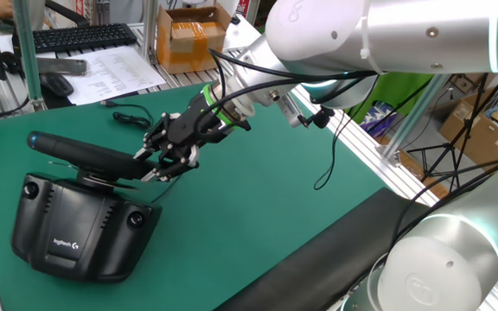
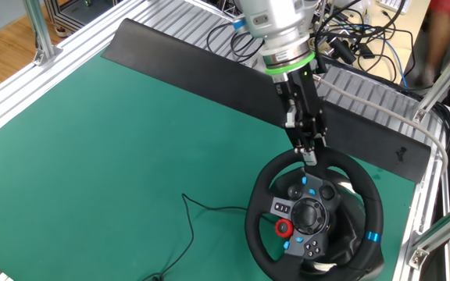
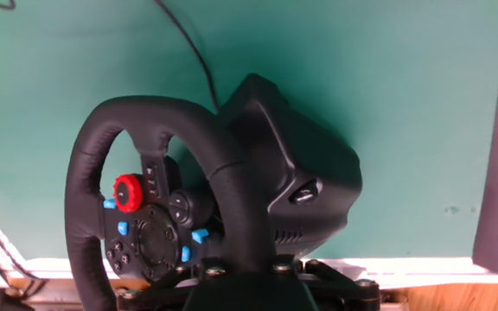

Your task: Rotate the steering wheel 90 degrees clockwise

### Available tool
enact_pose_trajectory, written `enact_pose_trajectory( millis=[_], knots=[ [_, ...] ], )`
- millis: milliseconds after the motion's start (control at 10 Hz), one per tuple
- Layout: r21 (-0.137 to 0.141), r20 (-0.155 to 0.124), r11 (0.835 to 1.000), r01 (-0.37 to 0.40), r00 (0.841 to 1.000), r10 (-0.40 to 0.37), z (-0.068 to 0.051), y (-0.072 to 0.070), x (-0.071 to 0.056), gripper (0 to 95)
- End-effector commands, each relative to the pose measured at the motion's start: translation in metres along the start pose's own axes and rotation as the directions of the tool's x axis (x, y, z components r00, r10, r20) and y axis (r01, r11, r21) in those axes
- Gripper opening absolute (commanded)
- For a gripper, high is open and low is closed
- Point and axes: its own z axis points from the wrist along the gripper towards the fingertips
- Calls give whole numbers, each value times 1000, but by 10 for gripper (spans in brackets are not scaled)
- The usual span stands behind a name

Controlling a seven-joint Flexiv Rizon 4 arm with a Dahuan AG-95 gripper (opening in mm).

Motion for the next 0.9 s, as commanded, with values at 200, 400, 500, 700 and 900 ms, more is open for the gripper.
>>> enact_pose_trajectory(
  millis=[200,400,500,700,900],
  knots=[
    [116,123,953,281,948,-294,27,-7,1,0],
    [129,148,945,300,936,-318,31,-7,0,0],
    [142,175,938,316,925,-338,34,-6,-1,0],
    [146,192,934,327,916,-351,36,-5,-2,0],
    [134,184,946,295,931,-316,36,-6,-1,0]
  ],
)
